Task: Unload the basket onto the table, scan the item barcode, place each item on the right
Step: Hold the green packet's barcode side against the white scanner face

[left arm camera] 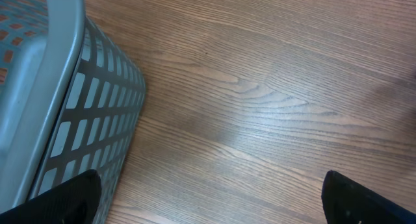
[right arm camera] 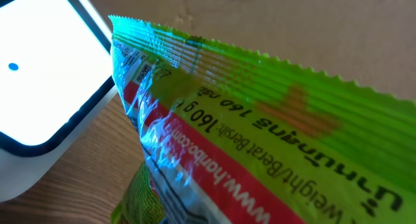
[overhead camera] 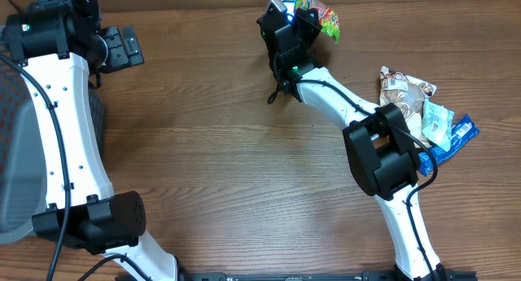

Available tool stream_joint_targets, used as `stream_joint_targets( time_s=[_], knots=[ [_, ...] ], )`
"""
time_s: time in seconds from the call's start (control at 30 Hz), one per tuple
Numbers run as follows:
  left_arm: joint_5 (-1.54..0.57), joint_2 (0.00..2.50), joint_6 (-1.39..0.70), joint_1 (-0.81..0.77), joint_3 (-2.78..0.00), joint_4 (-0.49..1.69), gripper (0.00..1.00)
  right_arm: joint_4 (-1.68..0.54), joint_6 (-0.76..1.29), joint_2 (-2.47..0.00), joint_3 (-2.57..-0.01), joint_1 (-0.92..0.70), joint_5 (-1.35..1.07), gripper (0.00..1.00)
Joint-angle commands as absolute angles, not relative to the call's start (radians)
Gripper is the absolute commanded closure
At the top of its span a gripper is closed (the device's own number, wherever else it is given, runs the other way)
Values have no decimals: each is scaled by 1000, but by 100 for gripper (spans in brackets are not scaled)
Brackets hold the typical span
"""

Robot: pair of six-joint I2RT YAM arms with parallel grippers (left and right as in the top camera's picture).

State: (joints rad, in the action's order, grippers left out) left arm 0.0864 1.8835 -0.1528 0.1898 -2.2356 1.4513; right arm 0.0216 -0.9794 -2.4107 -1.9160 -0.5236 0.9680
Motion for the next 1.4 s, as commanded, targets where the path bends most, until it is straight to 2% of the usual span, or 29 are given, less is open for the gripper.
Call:
stream_joint_targets(
  time_s=[0.0,1.03,1.37],
  knots=[
    [84,1893,-134,182,-2241,1451,1,38,-999,-2392,-1930,-524,990,96],
    [84,1893,-134,182,-2241,1451,0,33,-1005,-2404,-1930,-508,896,96],
    [85,1893,-134,182,-2241,1451,0,33,-1110,-2405,-1930,-509,896,96]
  ],
)
